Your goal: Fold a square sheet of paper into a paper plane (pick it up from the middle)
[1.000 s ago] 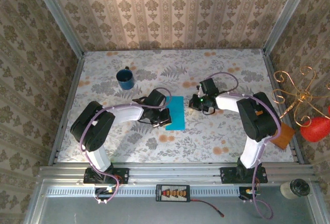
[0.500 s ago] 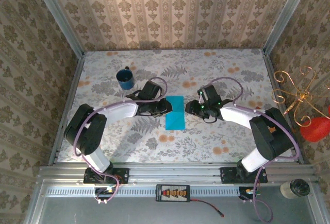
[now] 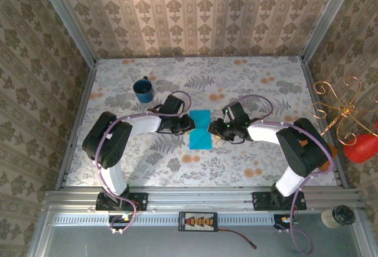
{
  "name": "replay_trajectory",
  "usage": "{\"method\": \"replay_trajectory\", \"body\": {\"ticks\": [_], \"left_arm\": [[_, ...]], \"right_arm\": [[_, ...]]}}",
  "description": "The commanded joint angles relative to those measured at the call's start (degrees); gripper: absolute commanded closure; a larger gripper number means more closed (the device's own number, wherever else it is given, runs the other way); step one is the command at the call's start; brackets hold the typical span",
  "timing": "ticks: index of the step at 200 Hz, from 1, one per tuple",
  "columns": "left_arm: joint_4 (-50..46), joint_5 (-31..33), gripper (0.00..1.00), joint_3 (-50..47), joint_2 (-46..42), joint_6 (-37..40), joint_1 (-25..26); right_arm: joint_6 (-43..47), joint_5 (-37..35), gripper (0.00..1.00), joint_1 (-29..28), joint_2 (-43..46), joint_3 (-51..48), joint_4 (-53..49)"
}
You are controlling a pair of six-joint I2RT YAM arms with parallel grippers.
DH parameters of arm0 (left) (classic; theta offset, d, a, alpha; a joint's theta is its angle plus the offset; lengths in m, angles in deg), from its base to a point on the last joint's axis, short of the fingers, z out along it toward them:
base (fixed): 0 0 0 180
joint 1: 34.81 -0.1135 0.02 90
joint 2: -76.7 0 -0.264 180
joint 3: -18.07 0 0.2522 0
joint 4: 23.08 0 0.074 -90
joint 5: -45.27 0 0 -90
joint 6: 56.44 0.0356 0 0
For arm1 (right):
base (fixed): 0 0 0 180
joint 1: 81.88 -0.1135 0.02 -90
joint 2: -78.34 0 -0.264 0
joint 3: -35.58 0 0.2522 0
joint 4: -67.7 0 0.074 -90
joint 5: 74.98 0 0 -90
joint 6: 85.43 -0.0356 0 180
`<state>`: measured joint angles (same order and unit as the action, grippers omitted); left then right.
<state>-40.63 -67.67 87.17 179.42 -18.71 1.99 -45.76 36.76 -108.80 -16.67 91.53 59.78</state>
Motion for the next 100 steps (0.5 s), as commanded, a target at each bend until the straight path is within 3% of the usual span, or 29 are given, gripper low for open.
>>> {"method": "replay_trajectory", "body": {"ticks": [1, 100], "left_arm": [[1.42, -0.79, 0.81, -1.33, 1.3, -0.65, -0.28], [2.84, -0.79, 0.82, -3.68, 2.71, -1.25, -0.41]], "right_arm": [[-2.33, 1.29, 0.67, -0.68, -1.19, 0.17, 2.63], [-9.32, 4.39, 0.73, -1.48, -3.97, -2.55, 10.39]]}}
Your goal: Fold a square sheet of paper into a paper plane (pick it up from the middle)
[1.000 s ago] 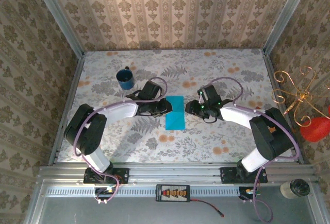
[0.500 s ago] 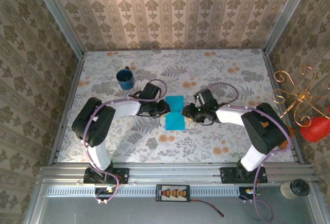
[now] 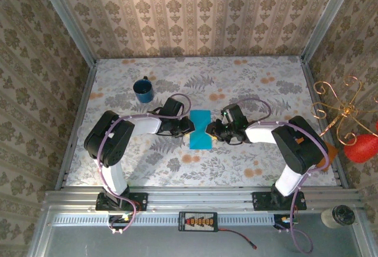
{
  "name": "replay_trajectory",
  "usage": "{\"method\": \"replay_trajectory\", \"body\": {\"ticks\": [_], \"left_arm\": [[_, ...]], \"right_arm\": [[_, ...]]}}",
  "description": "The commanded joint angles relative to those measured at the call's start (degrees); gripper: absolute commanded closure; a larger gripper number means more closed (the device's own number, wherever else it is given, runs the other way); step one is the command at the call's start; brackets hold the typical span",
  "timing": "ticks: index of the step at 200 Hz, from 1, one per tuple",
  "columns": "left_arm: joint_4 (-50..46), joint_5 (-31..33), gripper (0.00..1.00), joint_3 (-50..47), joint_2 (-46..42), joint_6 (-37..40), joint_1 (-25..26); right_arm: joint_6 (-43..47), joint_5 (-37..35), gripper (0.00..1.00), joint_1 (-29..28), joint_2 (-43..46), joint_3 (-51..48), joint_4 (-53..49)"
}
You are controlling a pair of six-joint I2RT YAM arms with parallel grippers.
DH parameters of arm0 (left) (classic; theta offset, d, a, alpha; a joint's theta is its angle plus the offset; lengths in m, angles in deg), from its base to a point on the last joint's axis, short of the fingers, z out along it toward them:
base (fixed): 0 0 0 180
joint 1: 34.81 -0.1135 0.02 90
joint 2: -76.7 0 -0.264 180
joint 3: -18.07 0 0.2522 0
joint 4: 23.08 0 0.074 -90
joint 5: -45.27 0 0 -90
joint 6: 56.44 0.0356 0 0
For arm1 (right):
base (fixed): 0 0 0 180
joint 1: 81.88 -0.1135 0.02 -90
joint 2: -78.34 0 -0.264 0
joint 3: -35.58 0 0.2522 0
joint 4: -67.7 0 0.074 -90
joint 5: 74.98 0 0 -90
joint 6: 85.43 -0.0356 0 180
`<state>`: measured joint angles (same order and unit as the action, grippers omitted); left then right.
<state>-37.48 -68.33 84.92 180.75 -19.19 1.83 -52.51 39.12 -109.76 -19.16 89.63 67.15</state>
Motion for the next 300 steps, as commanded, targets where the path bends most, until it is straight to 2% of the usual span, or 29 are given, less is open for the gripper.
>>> {"method": "replay_trajectory", "body": {"ticks": [1, 204, 243, 300], "left_arm": [[-0.32, -0.14, 0.82, -1.46, 1.35, -0.77, -0.26], [-0.28, 0.04, 0.81, -1.84, -0.54, -1.57, -0.34], [-0.38, 0.11, 0.81, -1.92, -3.1, -2.09, -0.71], [-1.75, 1.8, 0.69, -5.9, -12.99, -2.26, -4.65]], "right_arm": [[-2.67, 2.06, 0.73, -0.52, -1.52, -0.65, 3.08], [-10.79, 3.52, 0.81, -1.74, -6.21, -2.59, 14.98], [-10.39, 2.69, 0.87, -1.74, -5.48, -2.75, 14.42], [-5.25, 0.12, 0.94, -1.7, 1.25, -1.43, 8.35]]}}
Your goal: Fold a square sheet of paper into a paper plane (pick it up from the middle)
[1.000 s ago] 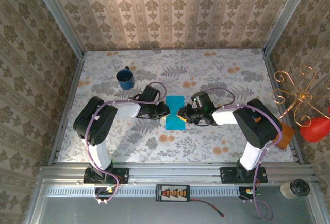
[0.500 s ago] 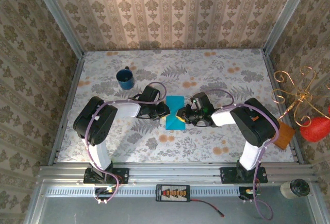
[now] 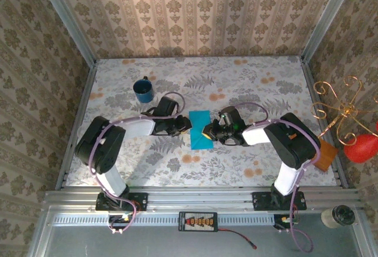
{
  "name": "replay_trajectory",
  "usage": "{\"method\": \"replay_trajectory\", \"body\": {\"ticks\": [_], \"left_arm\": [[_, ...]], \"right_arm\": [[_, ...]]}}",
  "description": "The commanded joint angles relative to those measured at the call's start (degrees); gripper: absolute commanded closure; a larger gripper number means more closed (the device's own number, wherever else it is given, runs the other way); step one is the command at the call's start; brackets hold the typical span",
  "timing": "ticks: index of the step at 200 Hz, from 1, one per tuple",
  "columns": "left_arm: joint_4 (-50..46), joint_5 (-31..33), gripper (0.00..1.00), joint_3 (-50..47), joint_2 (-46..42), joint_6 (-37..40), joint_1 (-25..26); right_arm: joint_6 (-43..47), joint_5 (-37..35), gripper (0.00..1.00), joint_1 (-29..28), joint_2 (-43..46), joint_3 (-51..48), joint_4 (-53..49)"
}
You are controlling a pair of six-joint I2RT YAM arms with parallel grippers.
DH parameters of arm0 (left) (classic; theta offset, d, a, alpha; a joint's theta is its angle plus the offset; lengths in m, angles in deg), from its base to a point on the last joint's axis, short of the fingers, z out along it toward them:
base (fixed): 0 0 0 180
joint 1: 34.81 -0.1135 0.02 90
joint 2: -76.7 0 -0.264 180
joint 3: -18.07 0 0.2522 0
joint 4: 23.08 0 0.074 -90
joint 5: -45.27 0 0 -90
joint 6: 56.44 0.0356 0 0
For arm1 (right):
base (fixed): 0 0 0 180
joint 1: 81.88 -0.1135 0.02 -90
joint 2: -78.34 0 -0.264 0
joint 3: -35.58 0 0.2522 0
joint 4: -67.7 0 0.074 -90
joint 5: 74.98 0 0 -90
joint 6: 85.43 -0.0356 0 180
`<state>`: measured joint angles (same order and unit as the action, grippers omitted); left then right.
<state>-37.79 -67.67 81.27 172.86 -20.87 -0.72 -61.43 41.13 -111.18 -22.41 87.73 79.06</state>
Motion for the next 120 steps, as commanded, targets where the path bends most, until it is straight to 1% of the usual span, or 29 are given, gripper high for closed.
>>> {"method": "replay_trajectory", "body": {"ticks": [1, 23, 36, 50, 53, 60, 76, 86, 101, 120], "left_arm": [[-1.43, 1.14, 0.69, -2.37, -5.32, -0.58, -2.22], [-0.87, 0.55, 0.61, -5.63, -11.04, -0.78, -4.79], [0.12, -0.48, 0.53, -7.72, -15.01, -1.33, -6.45], [2.59, -2.71, 0.41, -9.99, -19.23, -2.22, -7.69], [3.34, -3.32, 0.38, -10.45, -20.09, -2.47, -9.18], [5.21, -4.71, 0.31, -11.49, -21.94, -3.26, -10.17], [8.85, -6.96, 0.16, -13.53, -25.47, -4.76, -10.97], [12.3, -7.7, 0.09, -15.19, -26.94, -6.26, -10.68], [18.83, -9.35, 0.04, -17.81, -27.35, -9.34, -9.71], [25.22, -11.09, 0.02, -19.51, -26.04, -12.61, -8.36]], "right_arm": [[3.76, -1.92, 0.93, -0.25, 4.69, 0.51, -3.67], [5.72, -1.61, 0.94, -0.15, 7.92, 1.95, -4.51], [6.31, -0.64, 0.94, 0.01, 9.37, 3.14, -4.5], [6.54, 1.44, 0.95, 0.3, 10.51, 4.74, -3.88], [6.44, 2.01, 0.94, 0.42, 10.75, 5.1, -3.65], [6.33, 3.3, 0.95, 0.51, 11.07, 6.03, -3.18], [5.09, 5.73, 0.94, 0.82, 11.93, 7.74, -1.5], [3.92, 7.17, 0.94, 1.08, 12.22, 8.7, -0.06], [2.07, 9.49, 0.94, 1.17, 12.35, 10.03, 2.22], [-0.63, 11.93, 0.94, 1.17, 12.23, 11.13, 5.43]]}}
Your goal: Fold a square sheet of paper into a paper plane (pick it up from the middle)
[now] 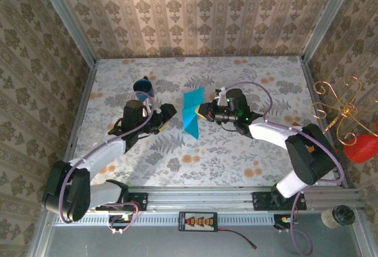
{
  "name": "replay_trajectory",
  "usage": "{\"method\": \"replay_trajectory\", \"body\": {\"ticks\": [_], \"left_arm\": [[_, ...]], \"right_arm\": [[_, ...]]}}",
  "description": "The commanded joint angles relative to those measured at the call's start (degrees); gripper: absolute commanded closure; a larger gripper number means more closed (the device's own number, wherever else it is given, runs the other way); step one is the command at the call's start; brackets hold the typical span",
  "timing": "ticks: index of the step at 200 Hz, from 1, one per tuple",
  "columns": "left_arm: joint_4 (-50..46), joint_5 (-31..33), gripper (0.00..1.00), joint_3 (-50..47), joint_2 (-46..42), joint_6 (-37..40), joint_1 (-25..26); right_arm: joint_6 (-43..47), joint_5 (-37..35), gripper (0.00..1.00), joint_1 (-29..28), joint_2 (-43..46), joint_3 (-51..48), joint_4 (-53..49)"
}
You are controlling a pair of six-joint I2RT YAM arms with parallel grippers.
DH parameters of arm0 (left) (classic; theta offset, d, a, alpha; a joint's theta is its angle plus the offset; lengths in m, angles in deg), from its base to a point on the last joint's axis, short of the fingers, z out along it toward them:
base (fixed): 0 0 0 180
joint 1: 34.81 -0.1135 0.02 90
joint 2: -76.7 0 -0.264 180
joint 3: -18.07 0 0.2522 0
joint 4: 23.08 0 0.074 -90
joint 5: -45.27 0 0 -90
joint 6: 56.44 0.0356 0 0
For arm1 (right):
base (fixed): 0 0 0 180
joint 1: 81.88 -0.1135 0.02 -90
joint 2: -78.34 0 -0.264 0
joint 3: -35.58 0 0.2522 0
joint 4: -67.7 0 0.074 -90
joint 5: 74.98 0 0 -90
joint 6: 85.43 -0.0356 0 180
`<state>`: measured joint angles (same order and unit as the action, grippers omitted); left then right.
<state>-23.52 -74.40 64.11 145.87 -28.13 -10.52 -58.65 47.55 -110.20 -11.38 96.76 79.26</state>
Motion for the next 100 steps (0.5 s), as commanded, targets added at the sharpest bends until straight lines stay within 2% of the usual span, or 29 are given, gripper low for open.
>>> {"method": "replay_trajectory", "body": {"ticks": [1, 28, 61, 79, 100], "left_arm": [[11.29, -4.44, 0.02, -2.41, 1.05, -5.45, 1.4], [19.92, -5.69, 0.02, -2.63, 3.42, -8.1, 4.45], [29.8, -6.8, 0.05, -1.99, 6.5, -10.94, 5.24], [33.39, -6.8, 0.1, -2.04, 8.1, -12.05, 5.15], [35.8, -6.79, 0.2, -2.67, 9.27, -12.83, 4.81]], "right_arm": [[-3.58, 5.6, 0.94, 0.19, 1.2, 2.08, 5.43], [-6.07, 7.7, 0.93, 0.19, 0.81, 2.91, 7.75], [-7.28, 8.51, 0.93, 0.24, 0.77, 2.47, 8.87], [-7.62, 8.44, 0.93, 0.23, 0.96, 1.89, 9.29], [-7.8, 8.19, 0.92, 0.54, 1.23, 1.11, 9.22]]}}
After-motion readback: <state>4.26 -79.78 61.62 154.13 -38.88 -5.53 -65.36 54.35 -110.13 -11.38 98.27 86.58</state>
